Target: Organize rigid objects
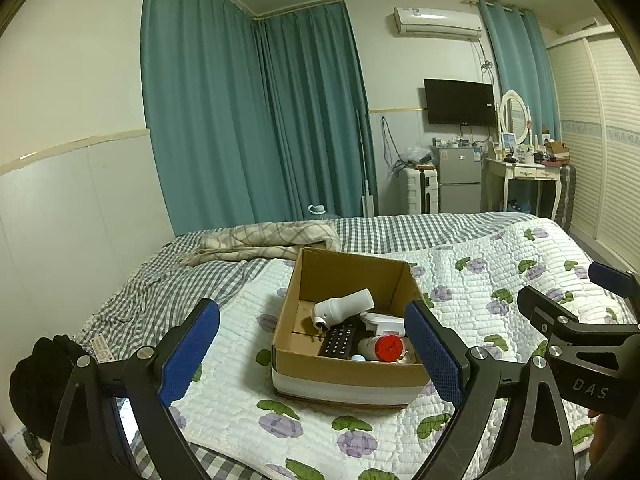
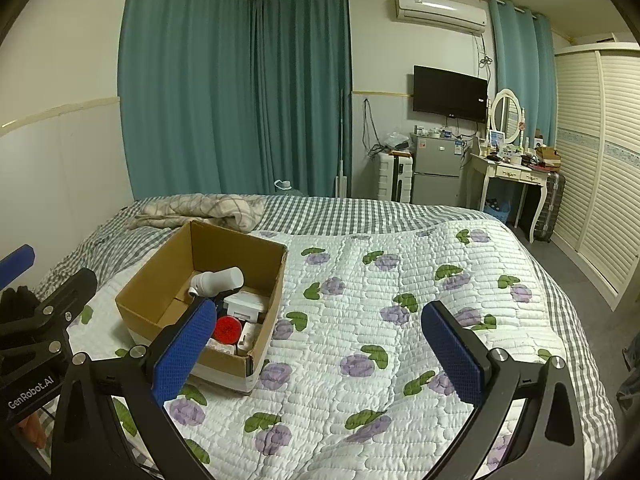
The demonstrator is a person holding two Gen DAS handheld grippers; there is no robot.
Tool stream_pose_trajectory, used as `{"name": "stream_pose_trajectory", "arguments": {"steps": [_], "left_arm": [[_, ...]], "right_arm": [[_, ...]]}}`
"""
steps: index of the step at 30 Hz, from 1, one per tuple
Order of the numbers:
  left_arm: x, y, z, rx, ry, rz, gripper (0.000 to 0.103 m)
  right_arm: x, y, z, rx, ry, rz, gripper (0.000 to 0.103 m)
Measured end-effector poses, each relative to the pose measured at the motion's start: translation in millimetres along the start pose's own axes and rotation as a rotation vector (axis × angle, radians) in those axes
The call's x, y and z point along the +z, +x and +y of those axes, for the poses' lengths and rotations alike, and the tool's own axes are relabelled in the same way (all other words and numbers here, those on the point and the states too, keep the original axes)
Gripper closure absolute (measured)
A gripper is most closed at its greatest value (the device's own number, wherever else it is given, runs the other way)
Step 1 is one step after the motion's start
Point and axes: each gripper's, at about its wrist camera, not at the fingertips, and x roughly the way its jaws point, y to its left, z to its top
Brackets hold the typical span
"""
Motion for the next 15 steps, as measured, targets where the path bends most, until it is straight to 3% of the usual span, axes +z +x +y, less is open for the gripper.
{"name": "stream_pose_trajectory", "arguments": {"steps": [11,15], "left_arm": [[-4.3,-0.6,-1.5,0.02,-0.003,-0.002,0.007],[-7.4,0.0,-2.6,-0.005,0.003,0.005,0.007]], "right_arm": [[-1.4,1.3,1.7,0.003,-0.005,-0.002,0.0],[-1.5,1.1,1.7,0.003,-0.005,-0.003,0.0]]}}
